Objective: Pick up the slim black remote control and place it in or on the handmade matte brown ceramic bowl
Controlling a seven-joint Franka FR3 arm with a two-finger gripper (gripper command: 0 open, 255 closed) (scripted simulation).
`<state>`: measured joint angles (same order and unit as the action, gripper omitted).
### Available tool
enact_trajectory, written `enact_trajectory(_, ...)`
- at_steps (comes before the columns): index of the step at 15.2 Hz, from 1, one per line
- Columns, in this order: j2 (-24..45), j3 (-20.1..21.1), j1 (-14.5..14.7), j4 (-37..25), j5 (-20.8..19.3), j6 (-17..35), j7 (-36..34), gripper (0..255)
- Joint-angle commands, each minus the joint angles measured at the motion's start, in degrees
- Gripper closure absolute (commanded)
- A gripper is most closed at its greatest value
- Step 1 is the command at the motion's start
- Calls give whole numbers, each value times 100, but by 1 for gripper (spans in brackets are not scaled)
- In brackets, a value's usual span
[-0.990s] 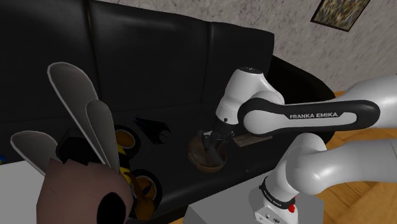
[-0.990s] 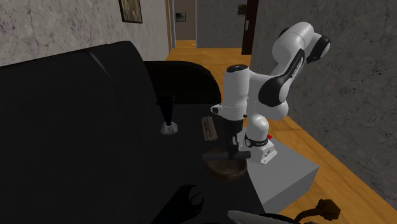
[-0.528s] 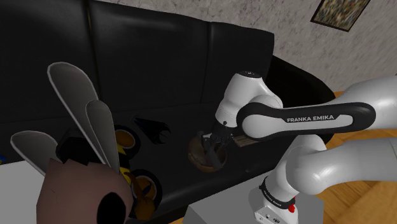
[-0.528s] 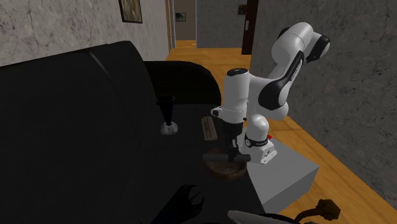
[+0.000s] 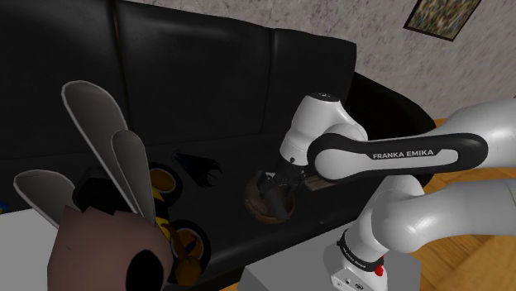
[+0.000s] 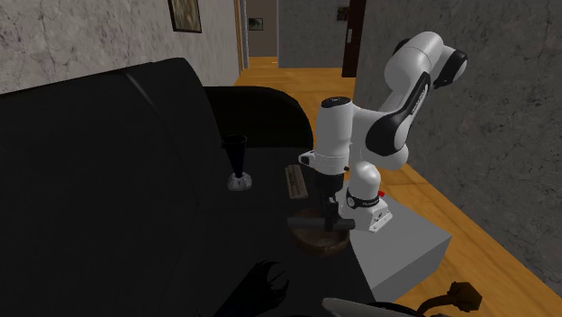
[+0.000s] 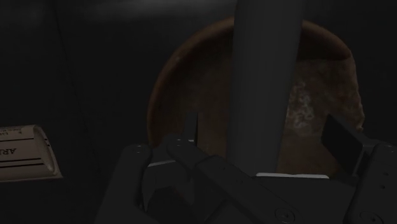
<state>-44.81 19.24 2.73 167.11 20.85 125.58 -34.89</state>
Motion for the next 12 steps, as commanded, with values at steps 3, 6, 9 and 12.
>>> enact_trajectory(3,-402,-185,-79,-377,-203,-778,-34,0)
enact_trajectory(6,-480,-233,-98,-489,-255,-966,-43,0)
enact_trajectory(9,-480,-234,-98,-489,-255,-966,-43,0)
enact_trajectory(12,-480,-234,-98,-489,-255,-966,-43,0)
